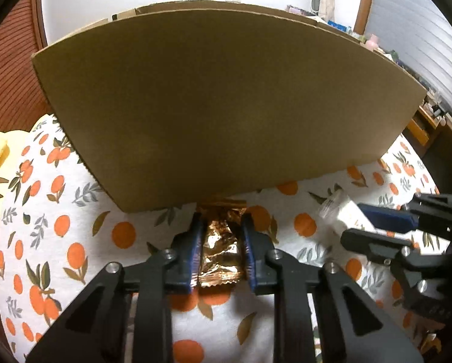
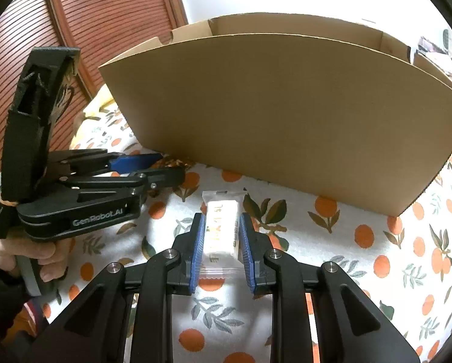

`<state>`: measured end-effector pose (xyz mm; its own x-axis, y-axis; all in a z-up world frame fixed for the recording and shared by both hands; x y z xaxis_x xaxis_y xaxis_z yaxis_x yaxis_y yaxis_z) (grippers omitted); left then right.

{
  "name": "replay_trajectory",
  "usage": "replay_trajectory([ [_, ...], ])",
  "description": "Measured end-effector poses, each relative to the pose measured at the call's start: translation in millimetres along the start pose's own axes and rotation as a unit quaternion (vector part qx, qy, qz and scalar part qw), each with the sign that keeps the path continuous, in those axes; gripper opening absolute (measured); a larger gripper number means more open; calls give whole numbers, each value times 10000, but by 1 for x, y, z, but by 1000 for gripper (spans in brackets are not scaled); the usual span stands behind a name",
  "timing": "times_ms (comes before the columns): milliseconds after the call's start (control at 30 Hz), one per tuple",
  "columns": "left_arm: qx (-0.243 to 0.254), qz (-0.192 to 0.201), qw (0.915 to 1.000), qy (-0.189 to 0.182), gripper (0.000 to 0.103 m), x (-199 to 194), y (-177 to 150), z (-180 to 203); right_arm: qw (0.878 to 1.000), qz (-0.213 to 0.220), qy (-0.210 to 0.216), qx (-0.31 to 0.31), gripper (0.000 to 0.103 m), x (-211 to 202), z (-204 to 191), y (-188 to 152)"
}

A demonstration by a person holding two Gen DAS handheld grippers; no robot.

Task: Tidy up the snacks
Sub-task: 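Grasp the gold-wrapped candy with the left tool while the right tool grasps the white bar, then lift the gold candy and white bar and carry them over the box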

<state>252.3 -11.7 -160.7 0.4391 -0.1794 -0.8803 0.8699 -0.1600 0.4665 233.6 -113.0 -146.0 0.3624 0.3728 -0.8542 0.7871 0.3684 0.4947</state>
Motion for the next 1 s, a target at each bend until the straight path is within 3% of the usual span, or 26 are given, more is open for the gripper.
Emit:
replay_trajectory([
  [500, 36, 135, 9999, -57, 19, -16, -28, -1, 9999, 121, 58, -65, 21, -9, 1, -4],
  [1000, 125, 655, 9977, -136, 19, -75, -29, 1, 9991, 411, -24, -69, 21, -34, 3, -8],
])
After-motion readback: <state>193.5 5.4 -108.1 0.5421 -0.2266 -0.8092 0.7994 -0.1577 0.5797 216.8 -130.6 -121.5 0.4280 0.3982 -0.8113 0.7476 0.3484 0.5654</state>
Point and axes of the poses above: each gripper's, at about its wrist camera, not at the fingertips, and x roughly the way its jaws point, z to its right, y to its top, the point moved 6 cm from there along x, roughly the way its jaws point, and after that the axes turned 9 degrees about -z, right-handed, at the moved point
